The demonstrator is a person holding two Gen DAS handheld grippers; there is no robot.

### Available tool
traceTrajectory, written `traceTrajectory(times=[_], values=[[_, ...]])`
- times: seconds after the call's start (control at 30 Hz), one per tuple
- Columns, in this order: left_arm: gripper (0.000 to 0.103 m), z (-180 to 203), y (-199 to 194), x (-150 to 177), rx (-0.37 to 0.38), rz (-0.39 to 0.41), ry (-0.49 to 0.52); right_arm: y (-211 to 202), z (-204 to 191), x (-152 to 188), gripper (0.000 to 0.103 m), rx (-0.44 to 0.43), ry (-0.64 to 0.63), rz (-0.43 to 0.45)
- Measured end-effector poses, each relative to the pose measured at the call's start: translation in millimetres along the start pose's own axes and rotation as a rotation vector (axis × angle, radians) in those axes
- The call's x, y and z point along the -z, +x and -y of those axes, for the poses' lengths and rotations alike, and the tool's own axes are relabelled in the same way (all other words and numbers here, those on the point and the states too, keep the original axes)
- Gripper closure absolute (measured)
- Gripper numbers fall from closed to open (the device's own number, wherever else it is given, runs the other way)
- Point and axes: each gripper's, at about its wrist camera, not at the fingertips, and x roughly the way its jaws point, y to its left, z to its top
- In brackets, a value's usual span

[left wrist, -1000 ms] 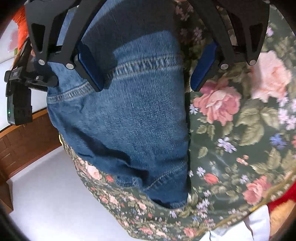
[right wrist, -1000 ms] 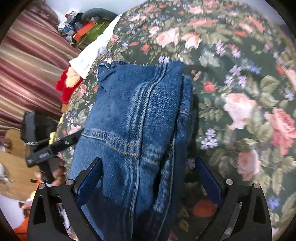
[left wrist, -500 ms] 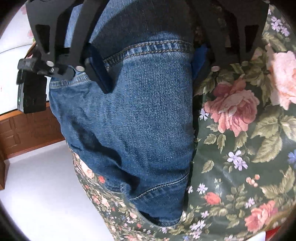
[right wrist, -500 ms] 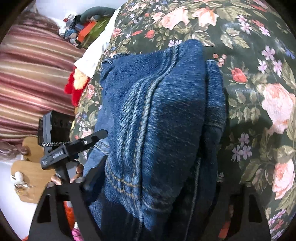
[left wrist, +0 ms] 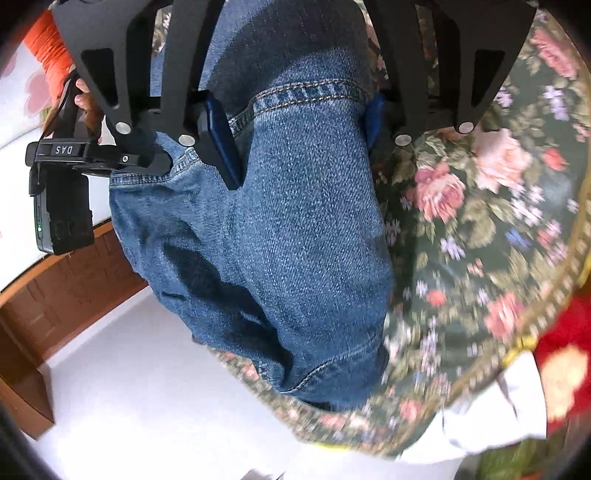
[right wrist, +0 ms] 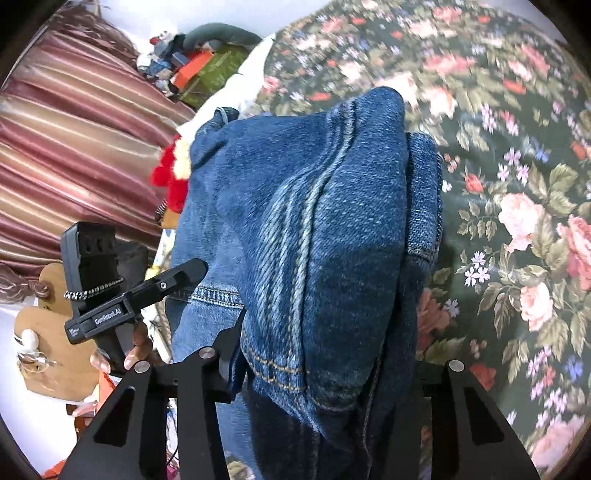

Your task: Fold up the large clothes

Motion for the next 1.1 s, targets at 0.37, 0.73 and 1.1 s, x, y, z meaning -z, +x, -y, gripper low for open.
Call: traceTrajectory(times=[0.37,0.73,1.1], values=[[0.045,30,-106,4,-0.038,0.146,0.084,-62,-82,14,0.059,-0.036,-0.101,0.121],[0.045,-30,-121,34,-0.140,0.118,-0.009,0,-119,32,0.059,-0.084,-0.095,0.041],[0.048,-109,-49,63,-0.237,0.012,-0.101,127,-74,33,0.059,-0.024,-0.004,-0.149]])
